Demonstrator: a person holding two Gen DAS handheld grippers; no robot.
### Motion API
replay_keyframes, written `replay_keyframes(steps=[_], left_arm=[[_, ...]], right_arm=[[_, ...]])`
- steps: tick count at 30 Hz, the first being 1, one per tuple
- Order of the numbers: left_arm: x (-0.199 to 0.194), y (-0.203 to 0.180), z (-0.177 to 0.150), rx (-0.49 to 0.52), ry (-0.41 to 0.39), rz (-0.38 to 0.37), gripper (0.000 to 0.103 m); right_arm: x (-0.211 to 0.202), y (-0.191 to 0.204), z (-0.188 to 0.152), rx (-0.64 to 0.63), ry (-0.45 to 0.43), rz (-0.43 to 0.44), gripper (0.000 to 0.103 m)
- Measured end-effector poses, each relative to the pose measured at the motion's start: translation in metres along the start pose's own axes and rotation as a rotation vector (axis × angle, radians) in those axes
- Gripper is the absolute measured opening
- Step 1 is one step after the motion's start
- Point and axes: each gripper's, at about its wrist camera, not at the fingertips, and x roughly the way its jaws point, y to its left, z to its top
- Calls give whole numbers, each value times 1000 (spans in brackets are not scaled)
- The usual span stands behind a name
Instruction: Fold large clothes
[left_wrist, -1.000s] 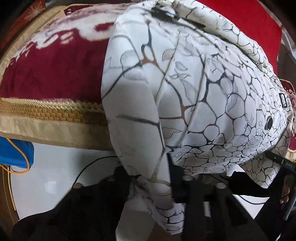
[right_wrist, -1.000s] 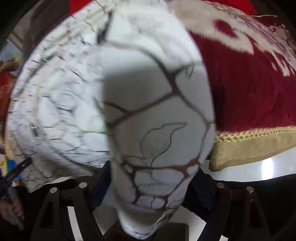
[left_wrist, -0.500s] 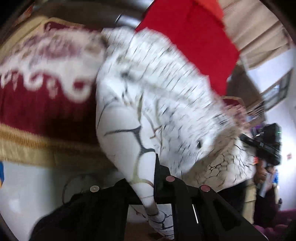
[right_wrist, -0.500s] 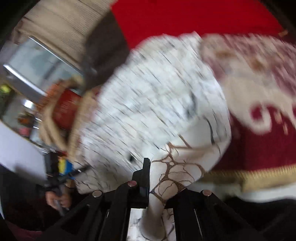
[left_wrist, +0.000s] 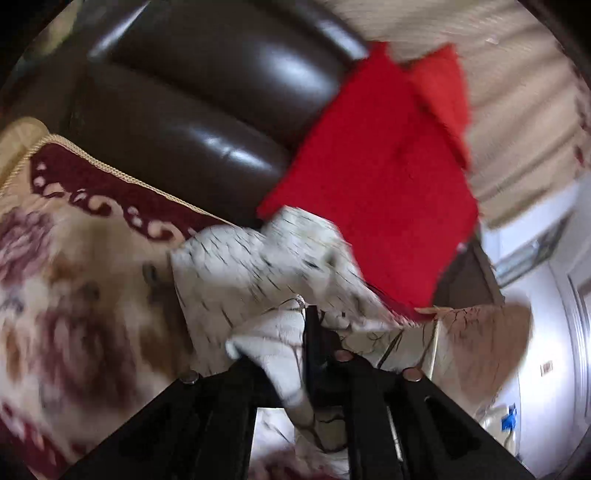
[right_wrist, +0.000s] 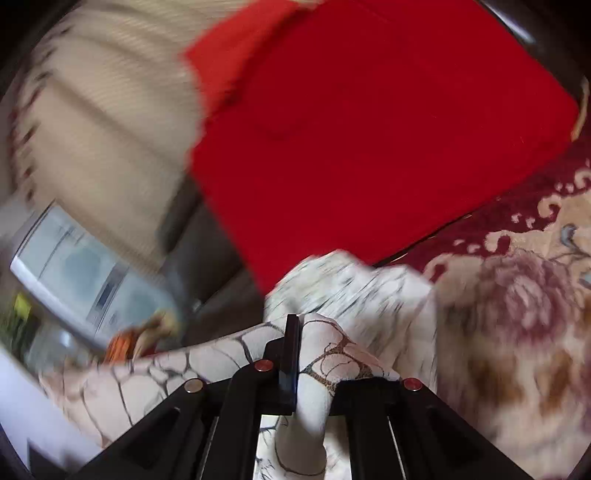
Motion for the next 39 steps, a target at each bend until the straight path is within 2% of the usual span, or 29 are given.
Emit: replay_keyframes(steps=[2,3,4,6,8,10,11,12,14,16,17,18,20,21,22,24,28,31,32,33,34,35,36,39], left_arm=[[47,32,21,-102,32,60,9],[65,46,24,-133,60,79,9],[86,65,22,-187,89,102,9],[104,84,13,-259,91,100,9],[106,92,3,-279,49,61,10],[95,92,-1,-267,-18,9,10],[90,91,-1,-268,-51,-18,10],[80,89,-3,-277,-93,-61,15],[69,83,-2,-287,-142,-104,26],[53,72,1,-292,-218,-105,36],[46,65,2,-288,-256,-104,47],[33,58,2,-280,-305,-92,62],[10,49,-7,-275,-436,-44,80],[-2,43,-16,-279,-484,-21,82],[-8,39,-22,-281,-491,-2,82],[-12,26,-38,-268,-457,51,82],[0,-21,-96,-90,-349,156,82],[26,-39,-129,-20,-283,218,84],[37,-39,-132,-10,-255,264,84],[56,-35,-134,1,-204,353,85],[70,-28,-134,11,-158,406,84],[80,-21,-136,16,-124,426,84],[85,-16,-138,22,-116,434,84],[80,-24,-138,41,-136,469,84]], right_arm=[[39,-35,17,137,23,-6,8],[65,-64,22,228,49,-20,8],[74,-79,27,266,61,-30,8],[96,-109,20,335,79,-85,19],[100,-119,13,319,57,-97,35],[89,-116,10,278,15,-67,48],[79,-114,8,266,-21,-55,63],[67,-110,5,252,-61,-59,70],[44,-100,2,197,-134,-104,75],[28,-88,-3,147,-146,-109,75],[20,-82,-7,129,-155,-97,75],[10,-72,-13,95,-174,-97,75],[0,-58,-25,39,-174,-88,75],[-4,-46,-34,2,-158,-80,75],[-5,-35,-41,-28,-145,-80,75],[-10,-20,-59,-96,-128,-84,75],[-9,-9,-89,-161,-54,-59,75],[10,-6,-101,-191,-37,-98,69],[16,-10,-105,-195,-20,-117,61],[26,-14,-107,-194,21,-161,57],[36,-20,-110,-190,74,-215,55],[50,-33,-116,-184,128,-284,43],[54,-39,-119,-187,139,-318,31],[47,-35,-122,-216,122,-322,29]])
